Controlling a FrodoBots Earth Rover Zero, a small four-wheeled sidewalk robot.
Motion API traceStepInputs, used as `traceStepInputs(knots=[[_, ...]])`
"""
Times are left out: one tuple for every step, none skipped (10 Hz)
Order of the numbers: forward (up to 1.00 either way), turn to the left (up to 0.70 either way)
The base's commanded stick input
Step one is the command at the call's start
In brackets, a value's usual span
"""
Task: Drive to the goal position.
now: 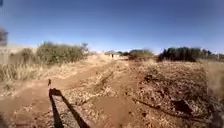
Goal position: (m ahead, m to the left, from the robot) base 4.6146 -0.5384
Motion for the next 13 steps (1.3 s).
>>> traceStepInputs(knots=[[0.5,0.0],[0.5,0.0],[0.5,0.0],[0.5,0.0],[0.5,0.0],[0.5,0.0],[0.5,0.0],[0.5,0.0],[0.5,0.0],[0.5,0.0],[0.5,0.0],[0.5,0.0],[0.5,-0.24]])
